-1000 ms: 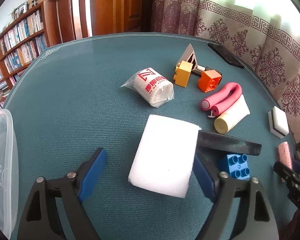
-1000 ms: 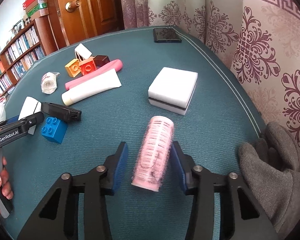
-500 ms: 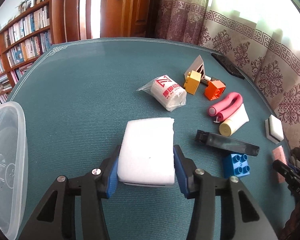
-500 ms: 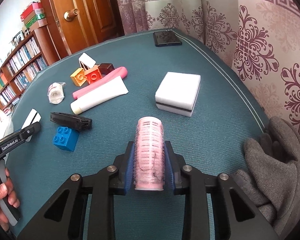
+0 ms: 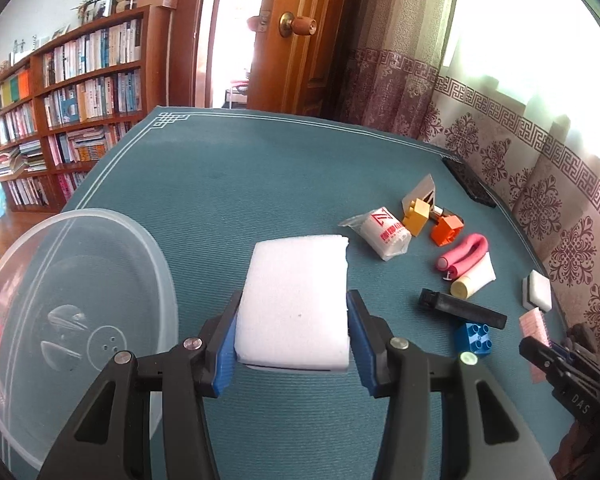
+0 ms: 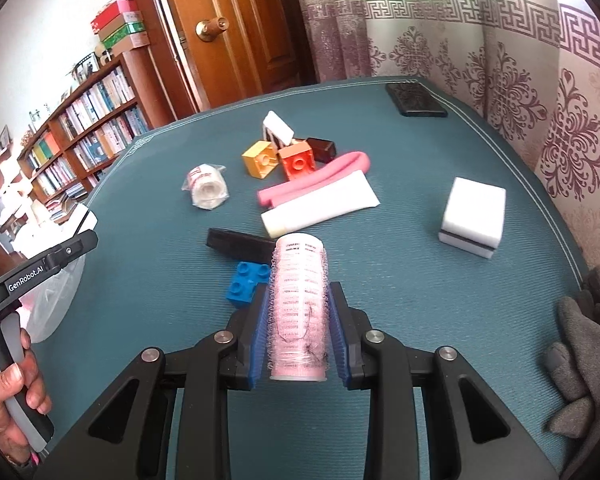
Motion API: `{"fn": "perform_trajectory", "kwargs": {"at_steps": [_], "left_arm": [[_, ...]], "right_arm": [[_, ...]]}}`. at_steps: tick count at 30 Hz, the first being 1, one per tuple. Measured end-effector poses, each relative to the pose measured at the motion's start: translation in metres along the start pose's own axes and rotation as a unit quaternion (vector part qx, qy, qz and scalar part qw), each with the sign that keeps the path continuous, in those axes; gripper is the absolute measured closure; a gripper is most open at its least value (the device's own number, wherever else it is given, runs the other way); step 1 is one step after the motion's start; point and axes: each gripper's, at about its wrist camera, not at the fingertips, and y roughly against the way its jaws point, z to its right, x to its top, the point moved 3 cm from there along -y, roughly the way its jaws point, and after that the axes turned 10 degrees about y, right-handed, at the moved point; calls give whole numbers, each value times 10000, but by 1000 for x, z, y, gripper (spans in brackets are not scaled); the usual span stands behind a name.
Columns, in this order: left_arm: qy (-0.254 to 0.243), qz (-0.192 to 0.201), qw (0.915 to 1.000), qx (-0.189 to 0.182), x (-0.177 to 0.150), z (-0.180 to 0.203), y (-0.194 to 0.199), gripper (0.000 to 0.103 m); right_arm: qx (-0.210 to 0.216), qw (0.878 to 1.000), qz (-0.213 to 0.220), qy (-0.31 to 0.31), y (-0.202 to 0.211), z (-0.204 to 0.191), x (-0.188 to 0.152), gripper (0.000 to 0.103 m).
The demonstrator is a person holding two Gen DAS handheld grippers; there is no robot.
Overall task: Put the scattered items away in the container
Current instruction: 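Carry both items over the clear bowl and open both tools to drop them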
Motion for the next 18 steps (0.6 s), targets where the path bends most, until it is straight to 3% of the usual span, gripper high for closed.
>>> {"fn": "perform_trajectory", "kwargs": {"at_steps": [9,18], "left_arm": [[326,223,9985,375,7,-58,20,50],[632,383,9935,868,9,-118,39,50]], "right_arm": [[600,9969,60,505,-13,-69,20,72],[1273,9855,183,1104,-25,-155,41,72]]}}
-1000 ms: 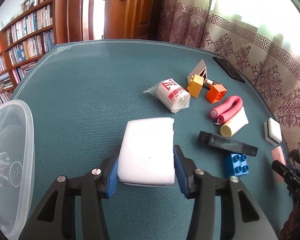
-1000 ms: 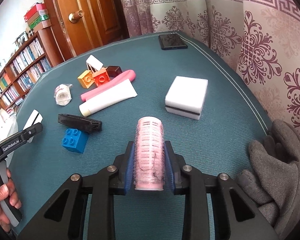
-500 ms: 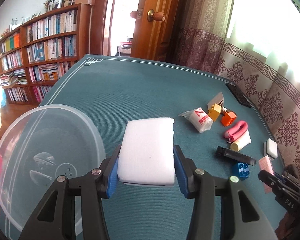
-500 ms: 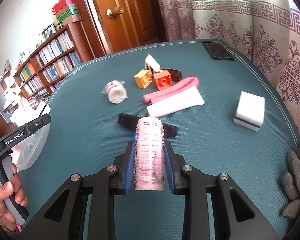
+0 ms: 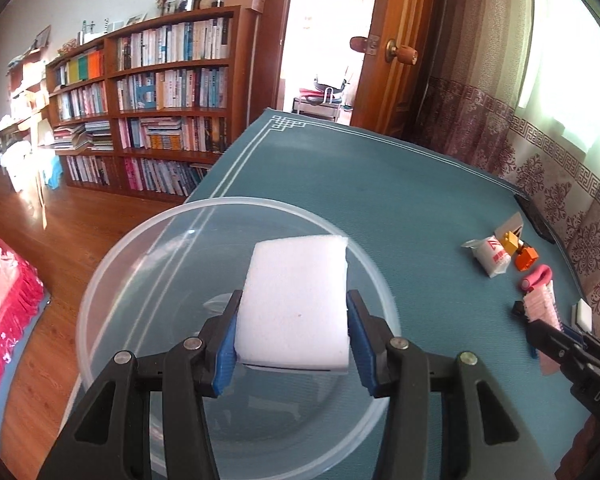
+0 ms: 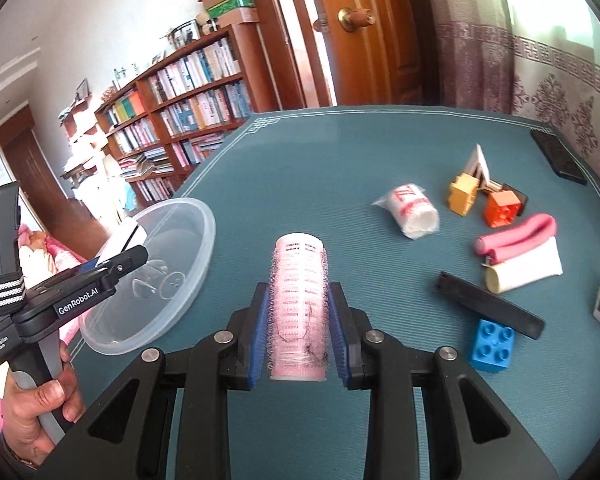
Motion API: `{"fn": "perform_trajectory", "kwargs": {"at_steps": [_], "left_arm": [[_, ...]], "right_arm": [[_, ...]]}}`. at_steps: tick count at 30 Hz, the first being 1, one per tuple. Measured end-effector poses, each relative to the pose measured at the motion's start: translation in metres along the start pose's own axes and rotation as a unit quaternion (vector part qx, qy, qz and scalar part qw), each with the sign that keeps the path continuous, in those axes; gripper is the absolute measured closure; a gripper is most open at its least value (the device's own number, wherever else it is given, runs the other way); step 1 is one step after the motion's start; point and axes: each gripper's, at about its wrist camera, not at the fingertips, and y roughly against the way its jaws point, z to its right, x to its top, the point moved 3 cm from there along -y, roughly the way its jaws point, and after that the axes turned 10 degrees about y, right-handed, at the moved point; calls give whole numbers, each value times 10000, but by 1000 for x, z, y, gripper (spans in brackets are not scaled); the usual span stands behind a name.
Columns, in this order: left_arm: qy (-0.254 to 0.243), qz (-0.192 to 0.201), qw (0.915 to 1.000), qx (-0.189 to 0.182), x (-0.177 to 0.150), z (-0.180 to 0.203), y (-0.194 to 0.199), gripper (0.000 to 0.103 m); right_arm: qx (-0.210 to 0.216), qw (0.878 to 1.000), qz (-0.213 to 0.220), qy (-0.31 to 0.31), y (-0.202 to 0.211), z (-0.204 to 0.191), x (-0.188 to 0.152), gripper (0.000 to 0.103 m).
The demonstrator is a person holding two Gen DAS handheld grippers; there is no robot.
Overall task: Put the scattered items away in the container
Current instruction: 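Carry both items over the clear bowl and open both tools to drop them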
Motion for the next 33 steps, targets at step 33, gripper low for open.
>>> {"fn": "perform_trajectory", "kwargs": {"at_steps": [33], "left_arm": [[463,-55,9985,283,7,-70,-3,21]], "right_arm": [[732,9966,-178,324,-72,-79,37,63]]}}
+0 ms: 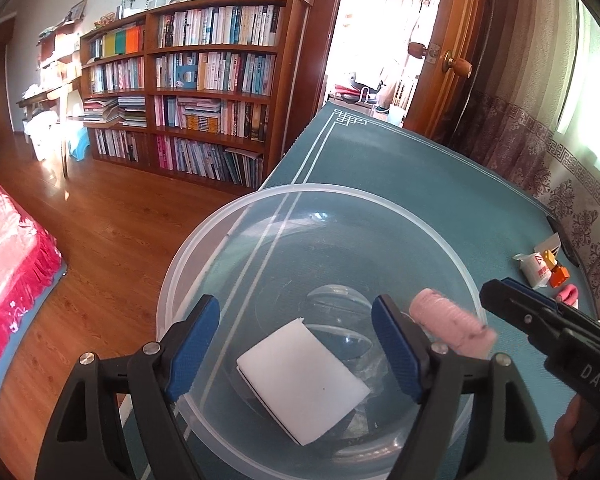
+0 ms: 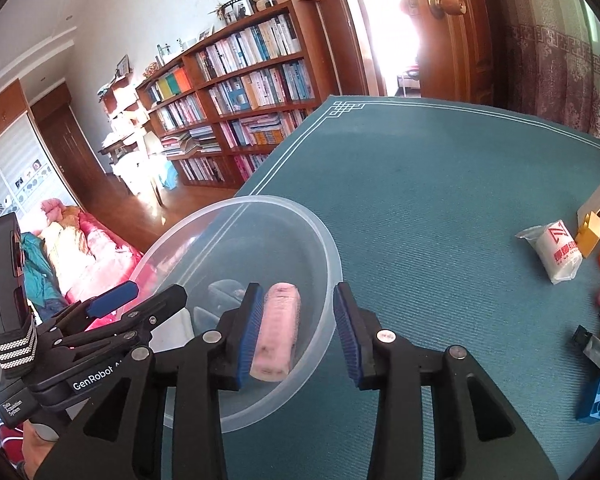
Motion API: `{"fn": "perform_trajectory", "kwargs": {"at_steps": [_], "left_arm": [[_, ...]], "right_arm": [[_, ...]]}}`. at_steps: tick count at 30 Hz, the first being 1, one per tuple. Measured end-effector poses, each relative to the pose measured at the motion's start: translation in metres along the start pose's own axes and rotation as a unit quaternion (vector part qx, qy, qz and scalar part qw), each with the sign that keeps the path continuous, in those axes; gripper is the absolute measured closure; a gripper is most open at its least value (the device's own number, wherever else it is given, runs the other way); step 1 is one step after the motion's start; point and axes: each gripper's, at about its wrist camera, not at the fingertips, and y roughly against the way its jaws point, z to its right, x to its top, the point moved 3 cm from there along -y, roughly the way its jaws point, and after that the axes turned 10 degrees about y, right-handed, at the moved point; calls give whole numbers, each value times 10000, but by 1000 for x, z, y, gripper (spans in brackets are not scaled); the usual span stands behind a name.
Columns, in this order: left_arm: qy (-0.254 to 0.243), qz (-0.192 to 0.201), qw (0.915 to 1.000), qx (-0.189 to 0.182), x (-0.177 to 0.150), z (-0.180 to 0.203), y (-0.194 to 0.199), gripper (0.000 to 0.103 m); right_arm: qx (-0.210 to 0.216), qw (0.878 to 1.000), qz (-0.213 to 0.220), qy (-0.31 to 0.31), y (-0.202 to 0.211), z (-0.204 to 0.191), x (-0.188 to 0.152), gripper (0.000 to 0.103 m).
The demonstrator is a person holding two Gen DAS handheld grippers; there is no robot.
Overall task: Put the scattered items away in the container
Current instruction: 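Carry both items over the clear bowl and open both tools to drop them, then move both open tools back toward the scattered items on the table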
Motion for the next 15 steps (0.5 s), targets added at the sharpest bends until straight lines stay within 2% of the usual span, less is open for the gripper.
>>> {"fn": "perform_trajectory", "kwargs": {"at_steps": [15], "left_arm": [[-245,-78,9996,88,-7,22,3,19]], "right_arm": [[-214,9990,-67,-393,23,26,-32,63]]}}
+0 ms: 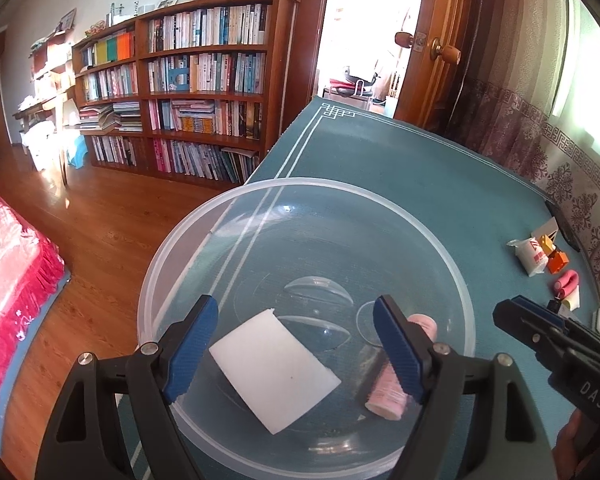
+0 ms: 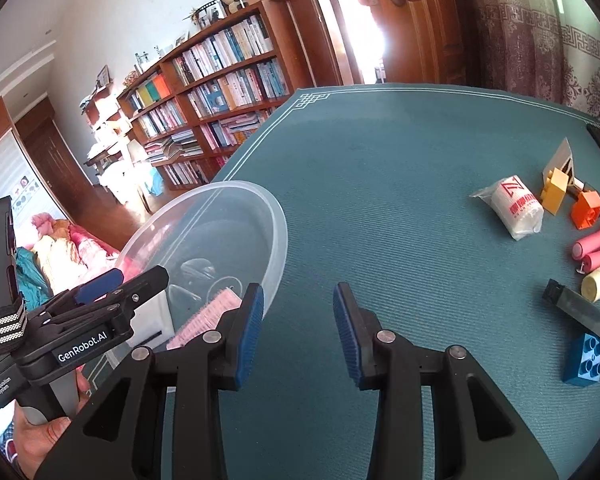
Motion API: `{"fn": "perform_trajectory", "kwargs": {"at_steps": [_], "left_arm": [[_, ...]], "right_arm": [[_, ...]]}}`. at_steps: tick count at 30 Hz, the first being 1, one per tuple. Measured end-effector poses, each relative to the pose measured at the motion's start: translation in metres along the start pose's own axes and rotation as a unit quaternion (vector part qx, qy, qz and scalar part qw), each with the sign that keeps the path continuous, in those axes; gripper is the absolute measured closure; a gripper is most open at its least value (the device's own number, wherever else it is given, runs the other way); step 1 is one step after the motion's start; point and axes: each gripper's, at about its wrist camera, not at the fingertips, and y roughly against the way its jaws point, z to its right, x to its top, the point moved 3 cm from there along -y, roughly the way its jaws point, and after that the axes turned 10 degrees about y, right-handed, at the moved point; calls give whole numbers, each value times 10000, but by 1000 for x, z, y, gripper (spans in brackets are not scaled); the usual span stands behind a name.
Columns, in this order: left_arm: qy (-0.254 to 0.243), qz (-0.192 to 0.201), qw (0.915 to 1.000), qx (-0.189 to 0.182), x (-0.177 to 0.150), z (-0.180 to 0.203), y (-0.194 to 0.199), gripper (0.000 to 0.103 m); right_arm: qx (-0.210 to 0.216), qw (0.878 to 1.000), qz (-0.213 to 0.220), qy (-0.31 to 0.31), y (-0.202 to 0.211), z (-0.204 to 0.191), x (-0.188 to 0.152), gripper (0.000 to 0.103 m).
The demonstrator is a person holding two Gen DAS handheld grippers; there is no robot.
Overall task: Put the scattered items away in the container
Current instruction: 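Move both open tools back toward the scattered items on the table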
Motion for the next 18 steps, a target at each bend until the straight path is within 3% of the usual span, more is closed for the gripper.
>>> {"fn": "perform_trajectory", "kwargs": {"at_steps": [3,8,18], "left_arm": [[-77,-3,10000,22,-3,8,1,19],[-215,-4,9998,38,-5,21,4,18],[-505,-22,9987,-54,-12,59,7,18]], "right_arm": [[-88,9999,-28,-145,4,11,-8,62],[-300,9989,82,-340,18,29,-18,49],[-698,9937,193,-858,51,78,-44,49]]}}
